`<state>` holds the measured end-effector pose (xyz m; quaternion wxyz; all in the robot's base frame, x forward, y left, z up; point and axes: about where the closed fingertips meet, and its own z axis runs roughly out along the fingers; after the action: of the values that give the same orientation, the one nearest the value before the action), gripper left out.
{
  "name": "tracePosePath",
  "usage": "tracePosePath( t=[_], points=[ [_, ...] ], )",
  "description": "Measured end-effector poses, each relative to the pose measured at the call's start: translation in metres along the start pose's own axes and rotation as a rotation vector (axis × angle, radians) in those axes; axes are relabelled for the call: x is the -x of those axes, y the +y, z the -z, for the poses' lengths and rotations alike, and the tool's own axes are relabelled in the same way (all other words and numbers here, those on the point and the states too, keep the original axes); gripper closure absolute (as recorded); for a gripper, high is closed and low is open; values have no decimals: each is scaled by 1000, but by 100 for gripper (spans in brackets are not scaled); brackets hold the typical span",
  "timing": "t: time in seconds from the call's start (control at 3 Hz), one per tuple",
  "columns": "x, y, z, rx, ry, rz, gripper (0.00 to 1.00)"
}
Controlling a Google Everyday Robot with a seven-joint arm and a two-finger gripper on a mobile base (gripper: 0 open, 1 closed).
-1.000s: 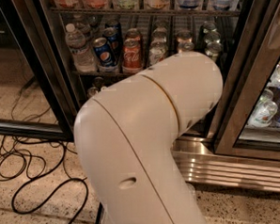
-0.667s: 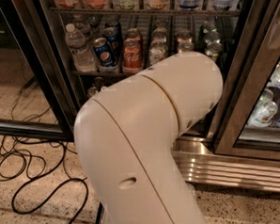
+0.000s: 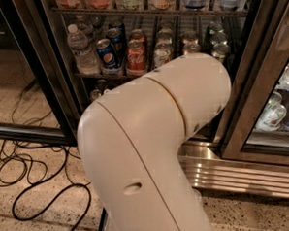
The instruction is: Pick blue plastic bottle from bottom shelf of fridge
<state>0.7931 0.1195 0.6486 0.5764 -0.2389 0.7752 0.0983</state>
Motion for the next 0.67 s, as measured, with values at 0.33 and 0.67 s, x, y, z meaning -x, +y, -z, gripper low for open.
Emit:
tracePosePath(
  t=[0.33,0.67],
  points=[
    [0,0,0,0,0,0,11],
    [0,0,0,0,0,0,0]
  ],
)
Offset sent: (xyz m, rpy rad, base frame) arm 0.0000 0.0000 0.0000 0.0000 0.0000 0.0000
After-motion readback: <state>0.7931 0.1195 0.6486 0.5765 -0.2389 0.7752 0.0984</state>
